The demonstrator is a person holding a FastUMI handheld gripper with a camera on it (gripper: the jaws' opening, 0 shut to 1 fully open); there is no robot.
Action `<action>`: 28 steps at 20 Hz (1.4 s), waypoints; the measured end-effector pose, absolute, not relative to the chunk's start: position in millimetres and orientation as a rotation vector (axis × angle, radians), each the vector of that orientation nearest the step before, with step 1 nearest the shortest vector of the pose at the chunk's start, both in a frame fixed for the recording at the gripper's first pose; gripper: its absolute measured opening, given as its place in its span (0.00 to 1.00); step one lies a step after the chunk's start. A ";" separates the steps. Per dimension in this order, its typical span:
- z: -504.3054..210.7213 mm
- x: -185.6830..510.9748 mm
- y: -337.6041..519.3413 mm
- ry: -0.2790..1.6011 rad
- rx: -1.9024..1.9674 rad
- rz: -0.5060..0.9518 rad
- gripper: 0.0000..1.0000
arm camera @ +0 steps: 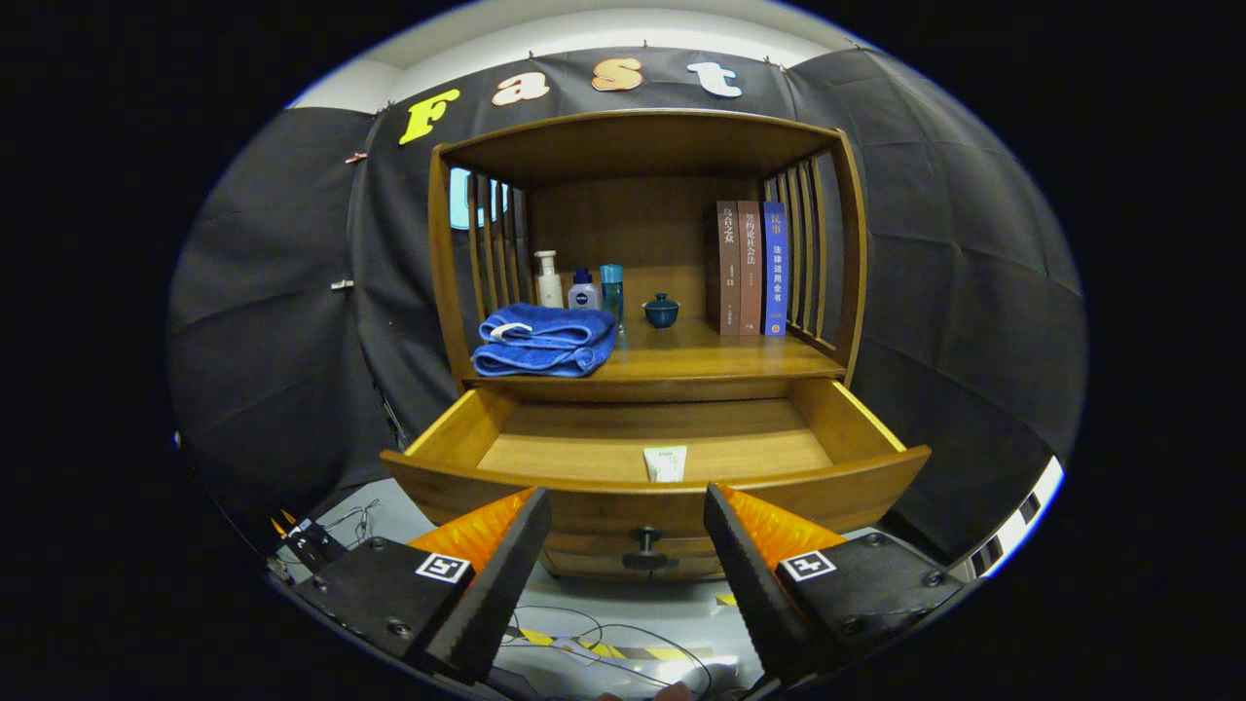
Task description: Pull open the drawer, take out the items inside it, and place them on the countertop above the cabinet.
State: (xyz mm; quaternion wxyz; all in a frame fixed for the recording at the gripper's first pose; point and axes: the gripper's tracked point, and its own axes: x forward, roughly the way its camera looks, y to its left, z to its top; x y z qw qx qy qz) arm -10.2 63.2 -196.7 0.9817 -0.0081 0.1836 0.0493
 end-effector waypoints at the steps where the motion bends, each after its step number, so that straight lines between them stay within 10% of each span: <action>1: -190.7 -2.9 61.2 0.408 -0.009 0.095 0.99; 24: -346.5 153.1 32.6 1.230 -0.033 0.033 1.00; 28: -365.7 156.9 32.2 1.274 -0.070 0.034 0.83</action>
